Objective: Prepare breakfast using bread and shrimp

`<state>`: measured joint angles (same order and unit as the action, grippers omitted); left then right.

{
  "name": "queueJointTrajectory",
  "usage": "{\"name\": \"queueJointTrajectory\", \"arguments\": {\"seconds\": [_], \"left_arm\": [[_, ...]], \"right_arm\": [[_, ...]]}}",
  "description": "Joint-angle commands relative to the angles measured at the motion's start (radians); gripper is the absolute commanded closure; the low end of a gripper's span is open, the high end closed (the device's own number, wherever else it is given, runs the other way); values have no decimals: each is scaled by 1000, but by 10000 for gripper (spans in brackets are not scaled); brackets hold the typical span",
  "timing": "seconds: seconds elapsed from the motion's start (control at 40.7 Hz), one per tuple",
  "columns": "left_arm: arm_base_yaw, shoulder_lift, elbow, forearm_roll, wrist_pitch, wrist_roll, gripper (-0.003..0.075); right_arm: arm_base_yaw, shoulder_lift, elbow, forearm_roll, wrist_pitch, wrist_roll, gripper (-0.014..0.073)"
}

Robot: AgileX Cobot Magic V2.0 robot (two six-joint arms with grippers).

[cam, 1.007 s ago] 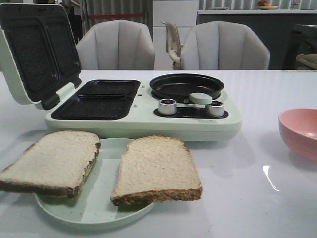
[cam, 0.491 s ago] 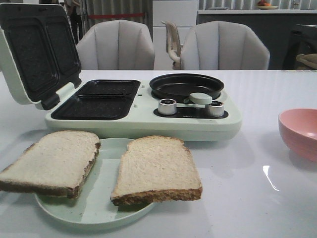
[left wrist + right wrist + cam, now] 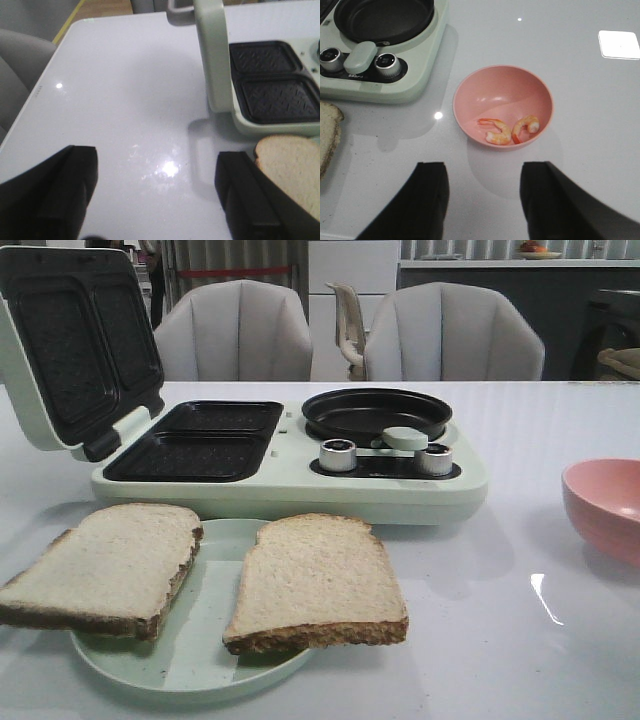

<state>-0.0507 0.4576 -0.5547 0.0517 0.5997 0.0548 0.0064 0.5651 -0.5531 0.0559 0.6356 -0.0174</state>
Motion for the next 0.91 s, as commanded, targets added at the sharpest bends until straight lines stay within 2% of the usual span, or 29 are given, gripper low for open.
{"name": "queueJointTrajectory", "arguments": {"seconds": [0.0, 0.172, 0.319, 0.516, 0.614, 0.884], "left_arm": [[-23, 57, -35, -52, -45, 112, 171], [-171, 125, -35, -82, -36, 307, 171], [-323, 185, -22, 86, 13, 332, 171], [-515, 237, 75, 298, 0, 323, 171], [-602, 249, 125, 408, -18, 253, 171], [-786, 325, 198, 900, -16, -172, 171]], "right_arm": [[-5, 10, -29, 3, -66, 0, 140], [-5, 10, -29, 3, -66, 0, 140], [-5, 10, -29, 3, -66, 0, 140], [-5, 10, -29, 3, -66, 0, 140], [-5, 10, -29, 3, -66, 0, 140], [-5, 10, -29, 3, -66, 0, 140]]}}
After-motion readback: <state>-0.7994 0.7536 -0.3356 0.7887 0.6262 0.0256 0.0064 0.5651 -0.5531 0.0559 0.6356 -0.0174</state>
